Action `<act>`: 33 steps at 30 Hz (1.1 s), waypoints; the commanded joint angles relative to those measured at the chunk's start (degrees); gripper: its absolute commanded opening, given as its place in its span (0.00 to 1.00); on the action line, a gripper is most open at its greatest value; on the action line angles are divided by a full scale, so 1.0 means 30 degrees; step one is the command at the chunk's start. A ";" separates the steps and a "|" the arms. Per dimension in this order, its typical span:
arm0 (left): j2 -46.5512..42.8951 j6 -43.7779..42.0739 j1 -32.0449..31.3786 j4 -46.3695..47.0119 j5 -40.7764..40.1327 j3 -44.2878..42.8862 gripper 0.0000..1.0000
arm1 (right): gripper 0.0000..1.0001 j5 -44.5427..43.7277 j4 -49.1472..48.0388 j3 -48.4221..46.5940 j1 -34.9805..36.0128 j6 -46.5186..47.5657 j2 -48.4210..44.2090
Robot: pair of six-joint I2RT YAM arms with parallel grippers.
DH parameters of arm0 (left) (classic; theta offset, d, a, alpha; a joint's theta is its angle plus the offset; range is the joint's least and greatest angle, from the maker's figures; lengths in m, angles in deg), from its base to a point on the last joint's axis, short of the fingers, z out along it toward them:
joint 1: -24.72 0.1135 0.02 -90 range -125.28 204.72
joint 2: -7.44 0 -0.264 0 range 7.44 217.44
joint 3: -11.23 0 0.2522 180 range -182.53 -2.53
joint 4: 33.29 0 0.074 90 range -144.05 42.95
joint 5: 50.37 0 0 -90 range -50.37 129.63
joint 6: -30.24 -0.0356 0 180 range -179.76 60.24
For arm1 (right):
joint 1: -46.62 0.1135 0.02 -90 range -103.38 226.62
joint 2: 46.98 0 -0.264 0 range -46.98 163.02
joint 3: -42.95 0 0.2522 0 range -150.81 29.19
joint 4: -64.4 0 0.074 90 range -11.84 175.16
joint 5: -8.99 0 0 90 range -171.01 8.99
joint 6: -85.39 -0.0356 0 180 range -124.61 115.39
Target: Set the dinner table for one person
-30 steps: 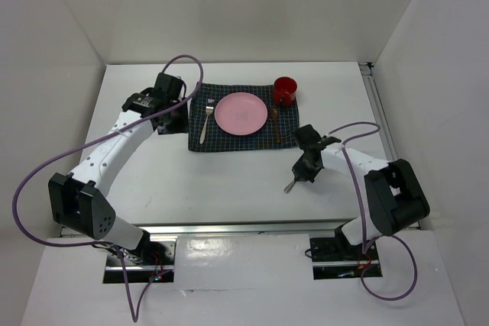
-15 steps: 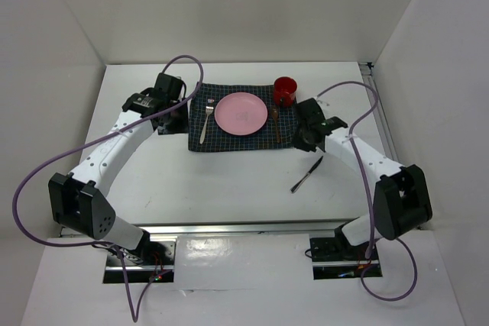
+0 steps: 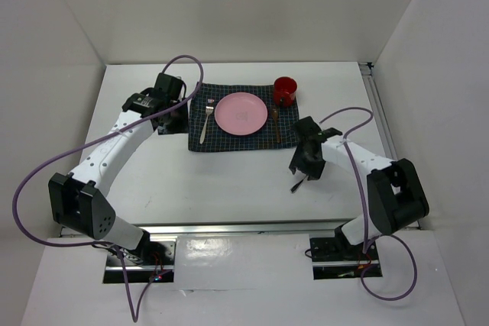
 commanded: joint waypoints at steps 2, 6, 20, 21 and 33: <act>-0.0404 0.0140 0.0088 0.0415 0.0142 -0.0006 0.56 | 0.62 0.1178 -0.0104 0.1168 -0.0110 -0.1343 -0.0543; -0.0404 0.0140 0.0088 0.0415 0.0144 -0.0006 0.56 | 0.56 0.1180 -0.0896 0.1583 -0.0110 -0.1343 0.0334; -0.0169 -0.0036 0.0088 0.0415 0.0319 -0.0008 0.56 | 0.28 0.0477 -0.2859 0.2489 -0.0110 -0.1518 0.2914; -0.0169 -0.0036 0.0088 0.0415 0.0319 -0.0006 0.56 | 0.23 0.0477 -0.2861 0.2491 -0.0110 -0.1518 0.2914; -0.0169 -0.0036 0.0088 0.0415 0.0144 -0.0006 0.56 | 0.00 -0.1746 -0.0813 0.1967 -0.0110 -0.2104 0.0133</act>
